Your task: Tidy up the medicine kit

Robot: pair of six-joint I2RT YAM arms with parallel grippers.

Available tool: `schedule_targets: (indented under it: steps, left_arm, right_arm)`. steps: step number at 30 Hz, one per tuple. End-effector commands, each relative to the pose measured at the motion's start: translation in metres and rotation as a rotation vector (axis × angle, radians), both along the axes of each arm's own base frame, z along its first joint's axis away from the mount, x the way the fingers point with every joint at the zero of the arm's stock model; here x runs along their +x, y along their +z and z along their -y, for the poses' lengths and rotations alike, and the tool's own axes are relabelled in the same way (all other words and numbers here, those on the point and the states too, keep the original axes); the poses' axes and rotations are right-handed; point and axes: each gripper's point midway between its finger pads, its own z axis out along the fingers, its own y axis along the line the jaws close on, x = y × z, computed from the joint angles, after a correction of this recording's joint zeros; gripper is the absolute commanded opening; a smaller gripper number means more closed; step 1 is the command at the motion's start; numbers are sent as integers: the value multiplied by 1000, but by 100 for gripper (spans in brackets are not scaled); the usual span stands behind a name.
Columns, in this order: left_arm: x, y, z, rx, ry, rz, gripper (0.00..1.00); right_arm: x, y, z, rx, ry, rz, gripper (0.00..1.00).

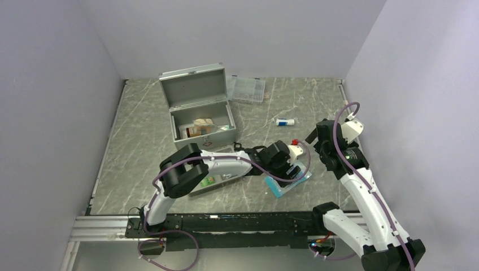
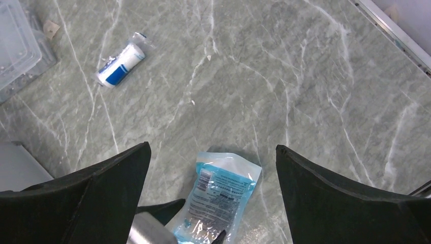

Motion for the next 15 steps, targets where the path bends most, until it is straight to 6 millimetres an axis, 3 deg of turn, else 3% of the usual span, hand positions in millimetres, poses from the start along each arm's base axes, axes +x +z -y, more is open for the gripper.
schedule_targets:
  steps: [1, 5, 11, 15]
  left_arm:
    - [7, 4, 18, -30, 2, 29, 76]
    - [7, -6, 18, -9, 5, 15, 65]
    - [7, -23, 12, 30, 22, 9, 30]
    - [7, -29, 8, 48, 33, 8, 17]
  right_arm:
    - [4, 6, -2, 5, 28, 31, 96]
    - [3, 3, -5, 14, 43, 26, 96]
    - [3, 1, -7, 21, 52, 26, 96]
    - [4, -3, -10, 34, 58, 21, 96]
